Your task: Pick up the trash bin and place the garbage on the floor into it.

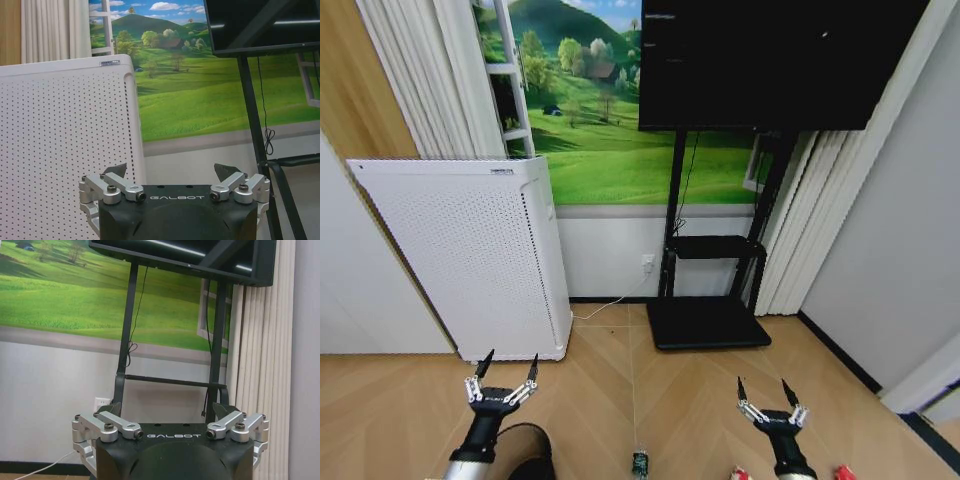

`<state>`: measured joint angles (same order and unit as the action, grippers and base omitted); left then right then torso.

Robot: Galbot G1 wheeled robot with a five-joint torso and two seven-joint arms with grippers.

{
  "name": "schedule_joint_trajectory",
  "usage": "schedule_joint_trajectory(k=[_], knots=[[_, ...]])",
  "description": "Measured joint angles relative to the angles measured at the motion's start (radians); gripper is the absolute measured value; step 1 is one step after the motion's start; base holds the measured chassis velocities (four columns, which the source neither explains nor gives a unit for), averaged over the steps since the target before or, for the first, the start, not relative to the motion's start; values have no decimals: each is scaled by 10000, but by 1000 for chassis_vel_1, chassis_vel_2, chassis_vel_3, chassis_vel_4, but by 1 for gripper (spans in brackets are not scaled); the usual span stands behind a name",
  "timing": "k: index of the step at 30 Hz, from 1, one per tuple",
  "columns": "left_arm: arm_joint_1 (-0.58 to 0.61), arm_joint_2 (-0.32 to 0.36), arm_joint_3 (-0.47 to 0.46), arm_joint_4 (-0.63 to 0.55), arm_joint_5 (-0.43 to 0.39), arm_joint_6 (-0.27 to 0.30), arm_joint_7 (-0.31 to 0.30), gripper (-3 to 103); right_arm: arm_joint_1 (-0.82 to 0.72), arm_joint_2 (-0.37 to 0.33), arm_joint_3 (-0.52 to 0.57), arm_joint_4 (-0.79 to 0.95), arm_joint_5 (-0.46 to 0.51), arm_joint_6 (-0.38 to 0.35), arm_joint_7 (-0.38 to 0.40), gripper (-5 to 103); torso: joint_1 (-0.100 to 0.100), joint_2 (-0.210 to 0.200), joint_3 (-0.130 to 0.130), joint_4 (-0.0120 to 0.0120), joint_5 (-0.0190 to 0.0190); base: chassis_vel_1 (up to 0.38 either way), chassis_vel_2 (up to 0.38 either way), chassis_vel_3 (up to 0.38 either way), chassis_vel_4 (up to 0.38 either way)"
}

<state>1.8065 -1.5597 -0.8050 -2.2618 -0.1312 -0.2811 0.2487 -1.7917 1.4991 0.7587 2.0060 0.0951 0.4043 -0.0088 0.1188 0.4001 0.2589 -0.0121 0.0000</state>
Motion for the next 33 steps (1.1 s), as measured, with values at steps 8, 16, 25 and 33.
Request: schedule_joint_trajectory(k=[8, 16, 25, 33], knots=[[-4, 1, -13, 27, -4, -2, -1, 96, 35, -60, 28, -67, 13, 146, -2, 100, -77, -274, -196, 0, 0, 0, 0, 0, 0], [-59, 42, -30, 78, -1, -16, 13, 96, 88, -71, 40, -102, 14, -22, 109, 100, -229, -767, -539, 0, 0, 0, 0, 0, 0], [-45, 21, -20, 109, 33, -13, 20, 96, 67, -74, 50, -126, 70, -14, 104, 100, -327, -1106, -781, 0, 0, 0, 0, 0, 0], [-35, 16, -40, 132, 39, -12, 23, 96, 98, -95, 56, -159, 120, -27, 104, 100, -411, -1416, -1007, 0, 0, 0, 0, 0, 0]])
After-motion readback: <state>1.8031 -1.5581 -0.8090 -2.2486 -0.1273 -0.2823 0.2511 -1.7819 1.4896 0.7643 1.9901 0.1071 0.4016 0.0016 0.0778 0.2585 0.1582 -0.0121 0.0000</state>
